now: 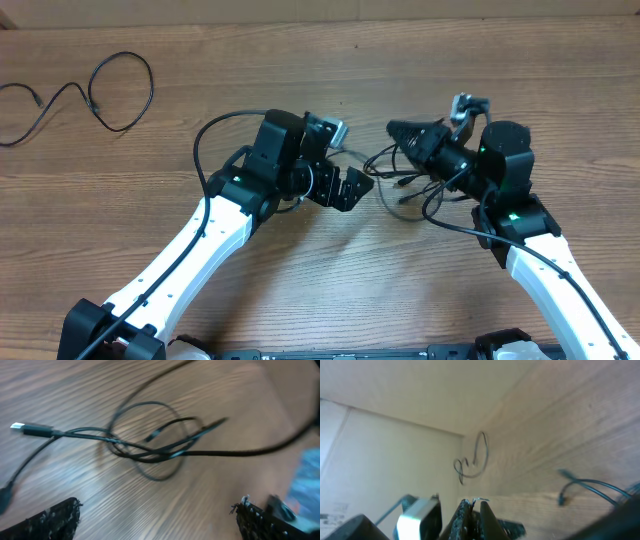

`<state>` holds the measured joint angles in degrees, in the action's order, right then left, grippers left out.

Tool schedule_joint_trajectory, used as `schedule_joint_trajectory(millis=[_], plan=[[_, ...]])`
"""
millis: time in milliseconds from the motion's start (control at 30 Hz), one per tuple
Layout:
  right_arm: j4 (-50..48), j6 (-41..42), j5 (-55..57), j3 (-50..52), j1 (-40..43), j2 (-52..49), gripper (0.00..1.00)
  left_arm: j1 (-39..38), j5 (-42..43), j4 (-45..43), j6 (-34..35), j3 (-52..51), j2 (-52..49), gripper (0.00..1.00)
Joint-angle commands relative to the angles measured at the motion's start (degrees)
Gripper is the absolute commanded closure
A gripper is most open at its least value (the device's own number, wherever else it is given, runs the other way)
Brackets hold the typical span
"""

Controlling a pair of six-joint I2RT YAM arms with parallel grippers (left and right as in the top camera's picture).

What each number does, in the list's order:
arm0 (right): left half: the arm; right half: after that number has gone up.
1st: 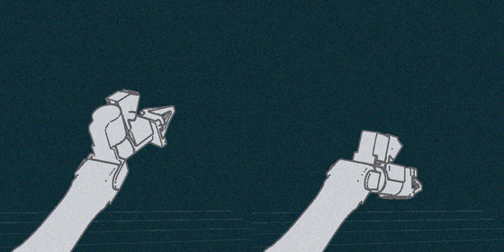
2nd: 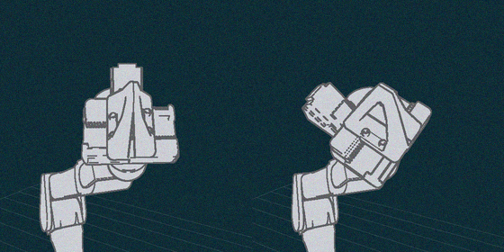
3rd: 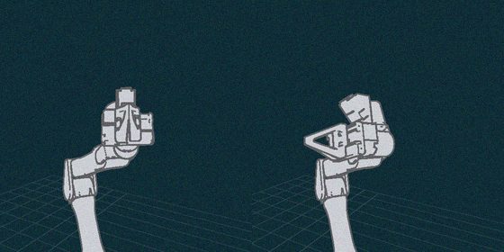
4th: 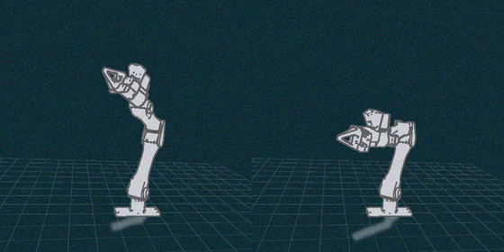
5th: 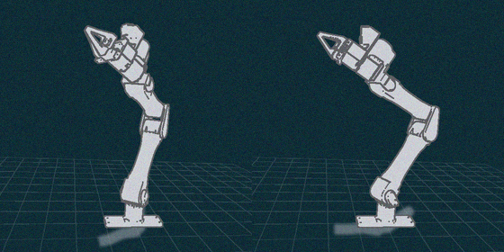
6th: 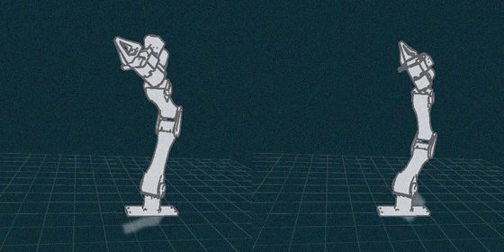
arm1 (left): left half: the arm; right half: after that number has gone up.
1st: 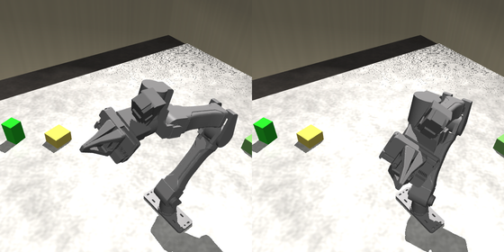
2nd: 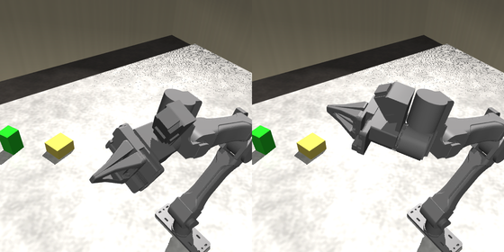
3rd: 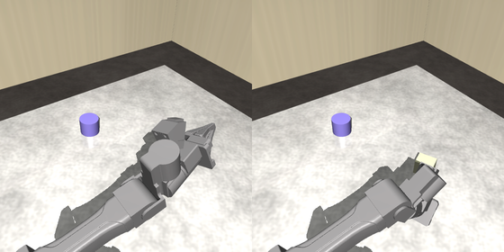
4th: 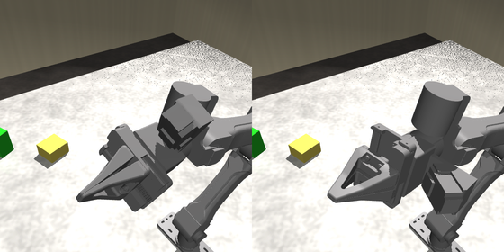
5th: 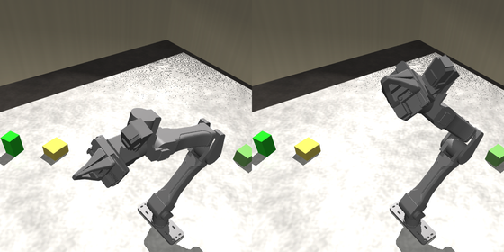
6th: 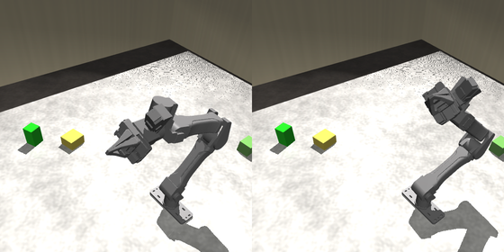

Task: Untangle cables
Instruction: 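Grasp the remaining cables with the left gripper near the right gripper, then hold the cables with both grippers and pull them apart sideways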

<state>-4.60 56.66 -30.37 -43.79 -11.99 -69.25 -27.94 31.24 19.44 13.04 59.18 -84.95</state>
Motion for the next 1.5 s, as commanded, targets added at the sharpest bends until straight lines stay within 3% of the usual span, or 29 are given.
schedule_joint_trajectory(millis=[0, 300, 467, 600, 1000, 1333, 1467], plan=[[-0.70, 2.05, 3.63, -1.73, 0.35, 1.11, 0.96, -0.22, 11.85, -2.64, -9.29, 0.22, 0.00, 0.01], [1.90, 6.43, 3.80, -2.05, 0.83, 1.11, 0.96, -0.33, 19.87, -2.34, -18.29, 0.22, -0.07, 0.00], [2.08, 11.93, 3.72, -2.71, 3.08, 1.09, 0.96, -1.40, 19.56, -1.97, -19.32, 0.22, -0.07, 0.00], [0.42, 17.94, 1.75, -2.84, 4.68, 1.09, 0.96, -2.91, 19.17, -2.25, -20.35, 0.22, -0.09, 0.06], [-1.51, 27.21, -2.78, -2.84, 4.50, 1.09, 0.96, -6.47, 15.06, -9.29, -18.14, 0.22, -0.09, 0.07], [-6.01, 30.36, -5.92, -2.84, 4.50, 1.11, 0.96, -9.77, 5.33, -10.99, -13.94, 0.20, -1.22, 0.11], [-6.03, 30.36, -6.23, -2.84, 4.50, 1.09, 0.96, -9.92, 4.24, -12.52, -12.50, 0.22, -2.62, 0.20]])
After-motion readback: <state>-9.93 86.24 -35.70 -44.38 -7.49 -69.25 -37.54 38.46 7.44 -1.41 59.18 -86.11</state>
